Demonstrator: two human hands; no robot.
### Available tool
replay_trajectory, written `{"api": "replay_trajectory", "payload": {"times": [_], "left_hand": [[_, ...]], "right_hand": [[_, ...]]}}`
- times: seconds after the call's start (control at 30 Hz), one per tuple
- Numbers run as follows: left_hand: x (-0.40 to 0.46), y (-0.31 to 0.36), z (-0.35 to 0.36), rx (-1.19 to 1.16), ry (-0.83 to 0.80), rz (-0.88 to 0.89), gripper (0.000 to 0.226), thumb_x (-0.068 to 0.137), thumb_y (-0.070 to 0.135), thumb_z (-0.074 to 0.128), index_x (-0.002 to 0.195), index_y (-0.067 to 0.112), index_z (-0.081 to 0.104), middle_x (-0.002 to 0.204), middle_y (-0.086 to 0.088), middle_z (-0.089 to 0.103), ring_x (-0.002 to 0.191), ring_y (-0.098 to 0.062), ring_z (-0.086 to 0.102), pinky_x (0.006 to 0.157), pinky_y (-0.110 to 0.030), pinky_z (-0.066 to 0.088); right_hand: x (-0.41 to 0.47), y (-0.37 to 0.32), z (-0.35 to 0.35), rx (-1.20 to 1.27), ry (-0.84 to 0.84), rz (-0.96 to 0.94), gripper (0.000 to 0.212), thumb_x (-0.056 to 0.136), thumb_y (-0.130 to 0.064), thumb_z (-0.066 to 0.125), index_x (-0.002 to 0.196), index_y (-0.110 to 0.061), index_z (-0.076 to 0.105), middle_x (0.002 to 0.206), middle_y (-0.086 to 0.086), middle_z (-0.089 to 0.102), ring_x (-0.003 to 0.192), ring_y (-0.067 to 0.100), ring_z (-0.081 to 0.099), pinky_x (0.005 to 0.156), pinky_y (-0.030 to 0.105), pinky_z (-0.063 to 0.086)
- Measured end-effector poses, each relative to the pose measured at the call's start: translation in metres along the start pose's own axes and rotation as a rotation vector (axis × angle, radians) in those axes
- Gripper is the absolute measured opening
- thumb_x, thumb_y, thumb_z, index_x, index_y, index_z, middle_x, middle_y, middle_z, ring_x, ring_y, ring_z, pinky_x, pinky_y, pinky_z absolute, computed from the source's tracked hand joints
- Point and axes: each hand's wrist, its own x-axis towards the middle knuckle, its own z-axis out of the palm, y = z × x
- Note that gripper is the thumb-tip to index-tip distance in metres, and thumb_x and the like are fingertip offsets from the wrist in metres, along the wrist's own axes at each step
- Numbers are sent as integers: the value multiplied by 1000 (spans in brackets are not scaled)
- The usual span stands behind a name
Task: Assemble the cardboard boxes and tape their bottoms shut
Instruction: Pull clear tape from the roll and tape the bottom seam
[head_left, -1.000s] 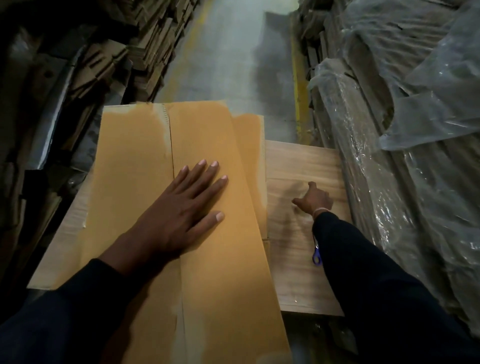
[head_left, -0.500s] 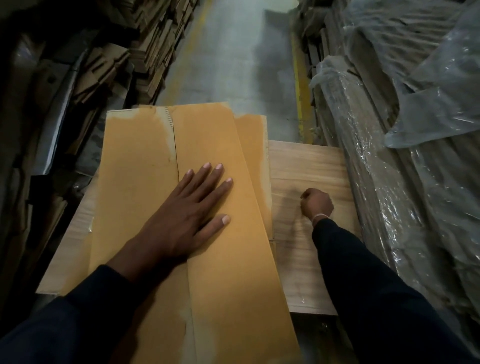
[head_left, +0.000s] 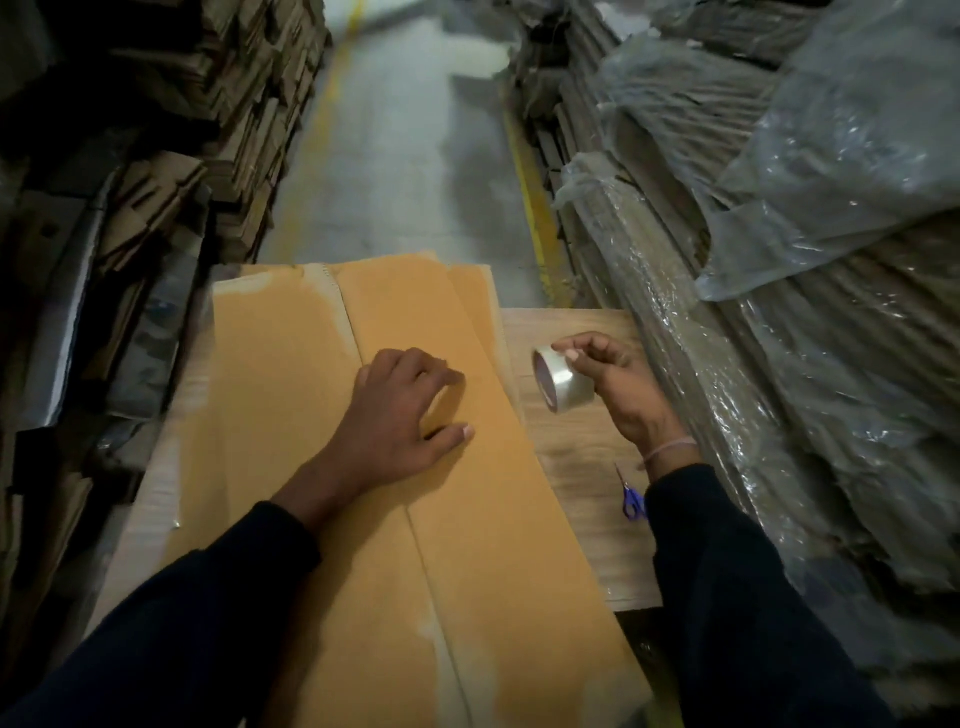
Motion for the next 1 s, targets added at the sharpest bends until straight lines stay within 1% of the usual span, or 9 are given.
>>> {"api": "replay_trajectory", "payload": {"times": [0.1,0.17,0.23,0.4,0.5,0.6,0.77,0.9,1.0], "left_hand": [[20,-3,-14,-354,2,-114,65,87,70,60,134,26,65,123,5,63,118,-19,55,103,-44,46],[31,3,-28,-742,40,-194,51,92,53,76,134,26,65,125,7,67,118,-10,61,105,-40,52],[39,6,-38,-924,100,-197,42,94,42,79,130,25,68,126,10,69,118,-5,63,105,-39,55],[44,2,-46,-1037,186,-182,30,87,44,85,103,20,77,113,5,74,109,-10,70,97,-38,58],[44,-7,-51,-1079,244,-205,23,87,33,87,96,13,77,101,-2,76,98,-13,72,87,-29,57],[44,-22,-58,-1063,260,-190,18,88,26,86,90,11,76,96,-4,75,93,-19,73,88,-35,60],[43,-47,-66,-1111,176,-211,17,90,21,84,90,7,74,93,-7,76,90,-14,70,91,-36,58],[43,-63,-72,-1180,46,-209,21,92,26,83,104,11,76,105,-4,78,100,-18,73,93,-33,56],[42,-69,-77,-1164,47,-175,21,92,27,82,105,11,78,104,-10,78,102,-23,73,93,-32,56]], "right_hand": [[-20,-46,23,86,-47,-66,15,100,-5,65,106,-11,77,112,3,76,105,15,67,89,30,50],[-29,-68,45,98,-77,-91,14,101,-7,65,109,-8,76,113,7,75,107,20,67,93,35,49],[-35,-82,68,59,-90,-97,15,100,-9,66,111,-6,77,111,10,75,106,22,66,93,36,48],[-38,-104,112,-46,-24,-95,16,98,-5,66,110,0,75,105,12,76,99,21,67,88,35,50],[-38,-117,131,-33,-23,-67,12,97,-4,66,103,-6,76,96,15,74,87,25,66,75,35,52],[-37,-123,150,-102,-6,-62,17,99,-4,66,95,-16,77,93,9,73,84,22,63,73,32,47],[-31,-127,175,-130,-11,-36,15,100,-6,67,97,-16,77,91,17,72,78,25,64,65,29,48],[-24,-129,181,-75,-37,11,14,99,-5,67,98,-13,78,100,33,70,85,29,66,77,38,51],[-23,-128,187,-26,-49,34,14,97,-5,68,97,-15,79,103,20,75,91,26,67,84,38,49]]}}
